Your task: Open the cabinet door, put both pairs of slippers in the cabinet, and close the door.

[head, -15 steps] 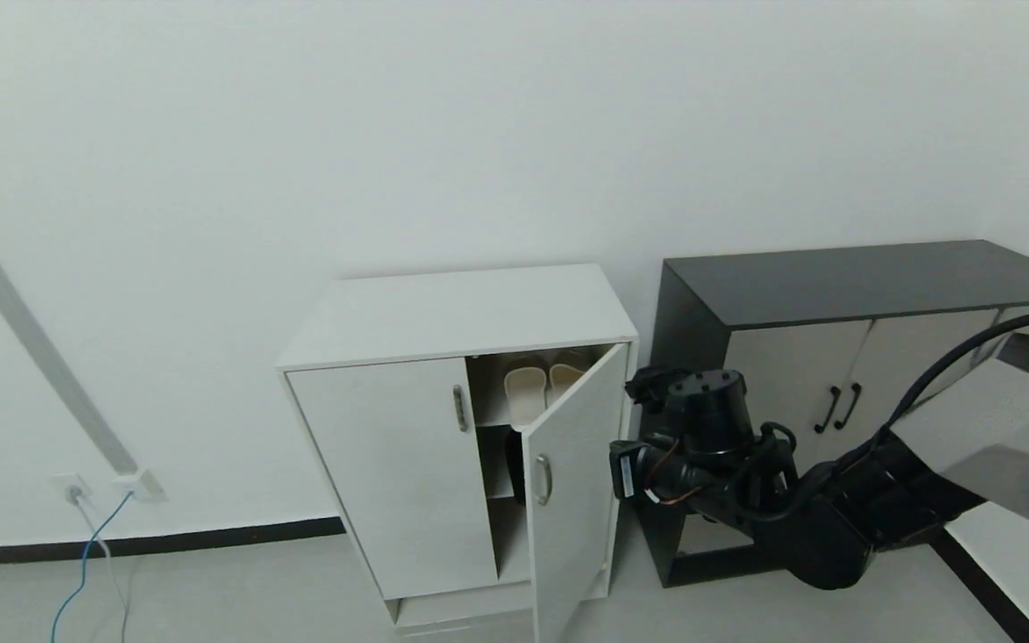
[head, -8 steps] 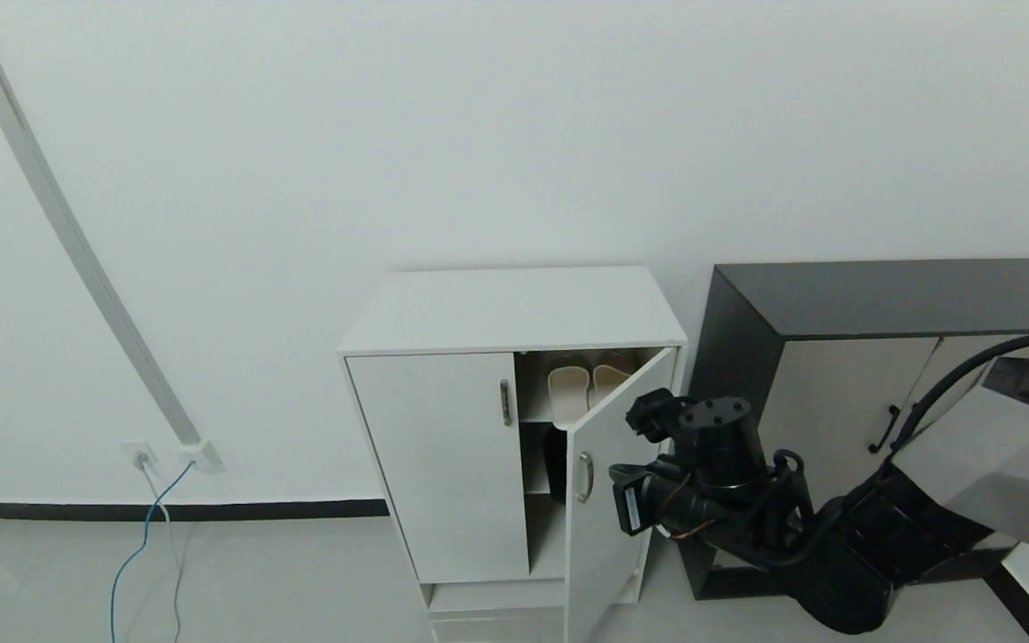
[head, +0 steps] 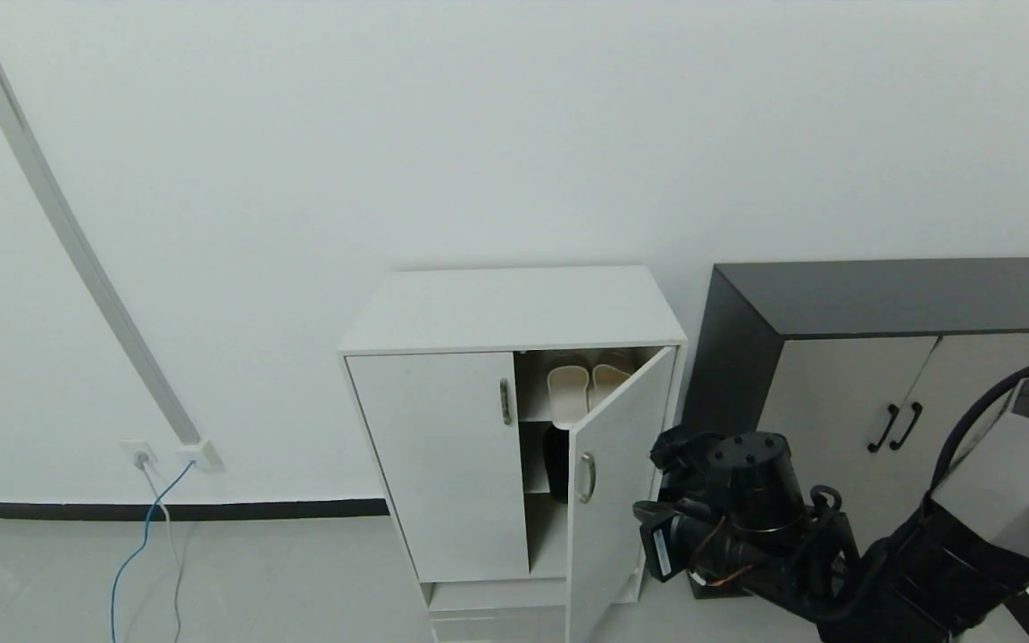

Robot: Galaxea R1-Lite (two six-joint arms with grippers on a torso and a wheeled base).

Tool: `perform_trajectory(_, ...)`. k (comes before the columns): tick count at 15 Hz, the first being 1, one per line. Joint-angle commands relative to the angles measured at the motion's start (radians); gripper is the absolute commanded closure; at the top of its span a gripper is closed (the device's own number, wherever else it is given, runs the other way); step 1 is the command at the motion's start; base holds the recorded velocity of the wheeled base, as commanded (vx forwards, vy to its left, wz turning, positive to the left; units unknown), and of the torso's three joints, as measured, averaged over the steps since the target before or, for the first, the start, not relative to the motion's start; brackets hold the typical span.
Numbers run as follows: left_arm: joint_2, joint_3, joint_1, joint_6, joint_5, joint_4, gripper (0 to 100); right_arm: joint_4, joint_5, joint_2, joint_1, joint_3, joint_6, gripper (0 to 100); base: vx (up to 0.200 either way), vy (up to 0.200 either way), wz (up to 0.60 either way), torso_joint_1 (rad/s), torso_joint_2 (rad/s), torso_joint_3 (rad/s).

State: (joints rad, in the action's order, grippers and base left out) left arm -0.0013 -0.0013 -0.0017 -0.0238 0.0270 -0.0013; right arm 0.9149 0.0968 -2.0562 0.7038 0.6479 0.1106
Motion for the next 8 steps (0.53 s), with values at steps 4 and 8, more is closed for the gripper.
perform_trajectory(4,0.001,0.000,0.000,-0.001,0.001,0.000,100,0.004,0.001,0.004,0.009,-0.024,0.000,100,0.150,0.000,0.00,-0.003,0.00,0.005)
perform_trajectory(8,0.001,0.001,0.000,-0.001,0.002,0.000,100,0.002,0.004,-0.042,0.006,0.012,-0.008,100,0.000,0.000,0.00,0.000,0.00,0.000)
